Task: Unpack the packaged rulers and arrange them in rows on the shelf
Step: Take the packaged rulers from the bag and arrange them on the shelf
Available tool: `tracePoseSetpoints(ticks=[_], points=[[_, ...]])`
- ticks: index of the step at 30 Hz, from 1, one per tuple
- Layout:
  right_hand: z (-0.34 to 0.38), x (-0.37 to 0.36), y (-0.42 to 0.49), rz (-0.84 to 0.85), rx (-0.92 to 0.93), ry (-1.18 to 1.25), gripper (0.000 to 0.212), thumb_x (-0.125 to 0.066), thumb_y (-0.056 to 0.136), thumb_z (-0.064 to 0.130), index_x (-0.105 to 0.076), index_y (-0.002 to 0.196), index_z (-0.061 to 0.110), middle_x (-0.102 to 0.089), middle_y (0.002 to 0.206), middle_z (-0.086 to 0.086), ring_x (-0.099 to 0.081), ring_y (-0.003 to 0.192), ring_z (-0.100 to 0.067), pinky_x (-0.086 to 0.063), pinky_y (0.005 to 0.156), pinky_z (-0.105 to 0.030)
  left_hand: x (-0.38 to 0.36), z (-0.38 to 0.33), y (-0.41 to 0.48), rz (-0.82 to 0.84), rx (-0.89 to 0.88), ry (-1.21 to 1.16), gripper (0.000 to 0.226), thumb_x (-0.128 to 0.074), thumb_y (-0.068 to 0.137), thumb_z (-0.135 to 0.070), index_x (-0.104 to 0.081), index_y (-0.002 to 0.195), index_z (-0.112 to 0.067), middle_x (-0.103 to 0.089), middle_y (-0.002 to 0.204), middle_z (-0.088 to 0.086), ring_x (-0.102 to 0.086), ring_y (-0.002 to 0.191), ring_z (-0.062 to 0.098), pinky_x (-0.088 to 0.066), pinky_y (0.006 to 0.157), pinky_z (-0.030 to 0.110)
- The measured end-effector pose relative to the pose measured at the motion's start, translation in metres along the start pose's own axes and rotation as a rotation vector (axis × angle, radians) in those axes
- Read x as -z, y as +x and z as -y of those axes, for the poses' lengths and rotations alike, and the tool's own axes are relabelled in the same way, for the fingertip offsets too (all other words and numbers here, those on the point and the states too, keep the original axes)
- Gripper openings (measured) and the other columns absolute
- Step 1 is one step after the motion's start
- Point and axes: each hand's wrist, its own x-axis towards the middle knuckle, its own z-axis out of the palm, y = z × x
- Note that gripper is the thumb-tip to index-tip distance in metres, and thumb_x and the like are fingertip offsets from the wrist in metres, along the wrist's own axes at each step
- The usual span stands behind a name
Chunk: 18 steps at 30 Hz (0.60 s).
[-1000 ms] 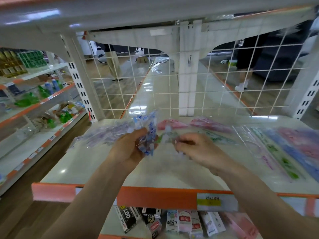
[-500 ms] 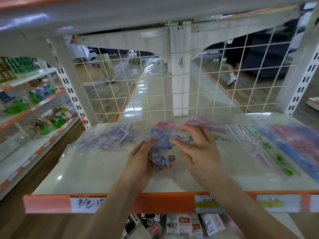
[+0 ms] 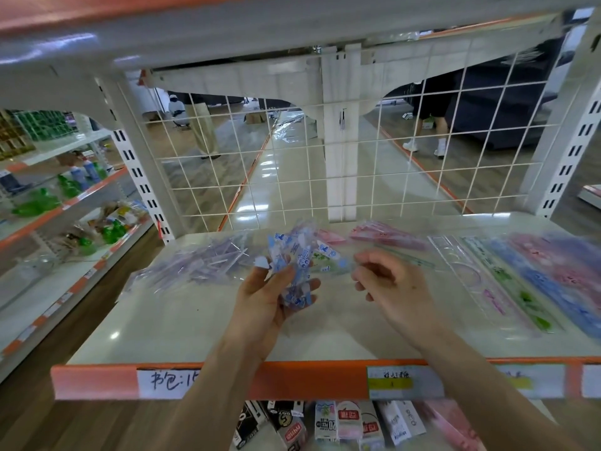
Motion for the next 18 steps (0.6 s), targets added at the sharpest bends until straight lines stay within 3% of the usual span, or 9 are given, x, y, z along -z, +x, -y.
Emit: tracePoseSetpoints(ticks=[3,6,12,15,18], points=[[-0.002,-0.001,0.001,-0.07,0.082,-0.121,0.02,-0.066,0.085,0.007,-0.067,0.096,0.024,-0.064,0.088,0.011,-0.059,0.076,0.006,-0.047,0.07,-0.01,0.0,0.0,0.001,-0.013,-0.012,-0.004,0.019,-0.053,0.09,-0.005,-0.062,0.107,-0.009,-0.074,0.095,0.011,-0.072,0.075,0.029,-0.06,0.06,0.035],[-0.006,-0.003,0.0,-0.027,0.187,-0.288,0.023,-0.069,0.084,0.011,-0.07,0.106,0.017,-0.063,0.092,0.0,-0.058,0.08,-0.005,-0.045,0.07,-0.011,0.001,0.0,0.001,-0.02,-0.034,-0.005,0.017,-0.054,0.09,-0.006,-0.063,0.104,-0.01,-0.074,0.093,0.01,-0.072,0.074,0.028,-0.059,0.058,0.033],[-0.007,-0.009,-0.001,-0.022,0.383,-0.575,0.017,-0.074,0.08,0.019,-0.073,0.095,0.012,-0.065,0.08,-0.001,-0.055,0.065,-0.011,-0.035,0.065,0.002,0.006,-0.004,0.003,-0.136,-0.148,0.026,0.026,-0.062,0.082,-0.018,-0.059,0.102,-0.002,-0.074,0.093,0.012,-0.072,0.074,0.027,-0.059,0.058,0.034],[-0.004,-0.002,0.002,-0.159,0.232,-0.488,0.016,-0.071,0.083,0.019,-0.074,0.097,0.012,-0.07,0.09,-0.005,-0.063,0.079,-0.02,-0.038,0.071,-0.01,0.021,-0.012,0.003,-0.213,-0.249,0.113,0.026,-0.056,0.092,-0.018,-0.06,0.113,-0.004,-0.073,0.1,0.012,-0.072,0.08,0.026,-0.058,0.061,0.031],[-0.007,0.0,0.003,-0.021,0.111,-0.628,0.026,-0.062,0.09,0.031,-0.068,0.114,0.022,-0.066,0.108,0.001,-0.058,0.099,-0.016,-0.041,0.082,-0.023,0.032,-0.015,-0.001,-0.272,-0.276,0.138,0.017,-0.054,0.095,-0.019,-0.062,0.107,-0.011,-0.073,0.098,0.009,-0.073,0.082,0.026,-0.058,0.062,0.032]])
